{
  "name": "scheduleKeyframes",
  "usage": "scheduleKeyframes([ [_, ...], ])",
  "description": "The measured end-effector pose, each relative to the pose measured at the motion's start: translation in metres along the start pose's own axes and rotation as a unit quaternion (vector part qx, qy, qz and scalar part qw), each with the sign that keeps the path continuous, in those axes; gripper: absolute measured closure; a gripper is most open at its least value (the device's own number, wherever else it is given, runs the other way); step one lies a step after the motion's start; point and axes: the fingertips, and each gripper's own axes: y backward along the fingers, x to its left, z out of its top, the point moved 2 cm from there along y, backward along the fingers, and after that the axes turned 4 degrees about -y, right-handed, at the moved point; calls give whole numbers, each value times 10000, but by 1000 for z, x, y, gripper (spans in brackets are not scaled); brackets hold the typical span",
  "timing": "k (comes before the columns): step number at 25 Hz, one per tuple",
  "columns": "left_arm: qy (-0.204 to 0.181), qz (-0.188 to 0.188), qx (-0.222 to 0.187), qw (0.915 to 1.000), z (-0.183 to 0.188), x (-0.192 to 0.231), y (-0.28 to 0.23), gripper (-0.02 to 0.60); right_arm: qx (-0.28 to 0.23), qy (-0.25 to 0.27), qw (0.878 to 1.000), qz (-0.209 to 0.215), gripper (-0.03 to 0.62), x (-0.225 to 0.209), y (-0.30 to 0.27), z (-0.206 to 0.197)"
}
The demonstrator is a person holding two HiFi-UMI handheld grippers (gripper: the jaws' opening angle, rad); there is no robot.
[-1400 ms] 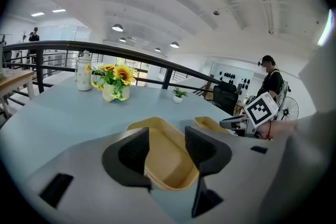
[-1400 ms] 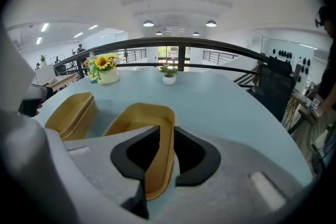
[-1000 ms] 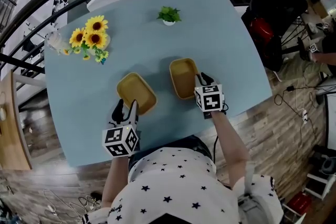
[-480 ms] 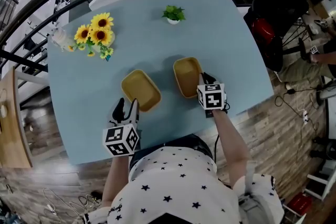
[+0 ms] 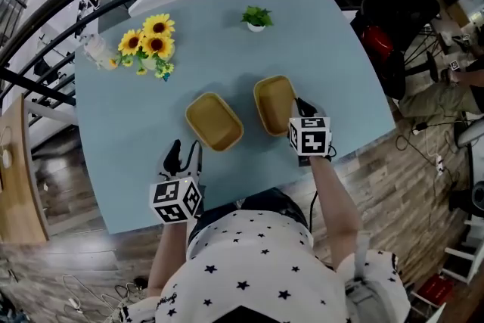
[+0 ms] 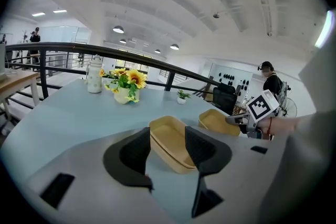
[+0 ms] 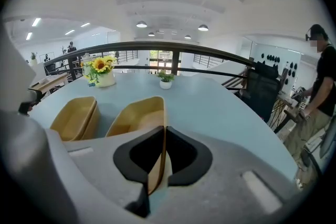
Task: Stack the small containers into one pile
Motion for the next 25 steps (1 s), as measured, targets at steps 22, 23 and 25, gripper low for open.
scheduleKeyframes([
  [22, 200, 348, -175, 9990, -13, 65, 79, 387, -481, 194, 9969, 599, 574, 124, 40, 42],
  [23, 213, 374, -180, 9989, -13, 68, 82, 386, -471, 222, 9966, 632, 574, 129, 39, 42],
  [25, 238, 424, -185, 9986, -14, 73, 86, 387, -447, 270, 9962, 699, 574, 138, 37, 42],
])
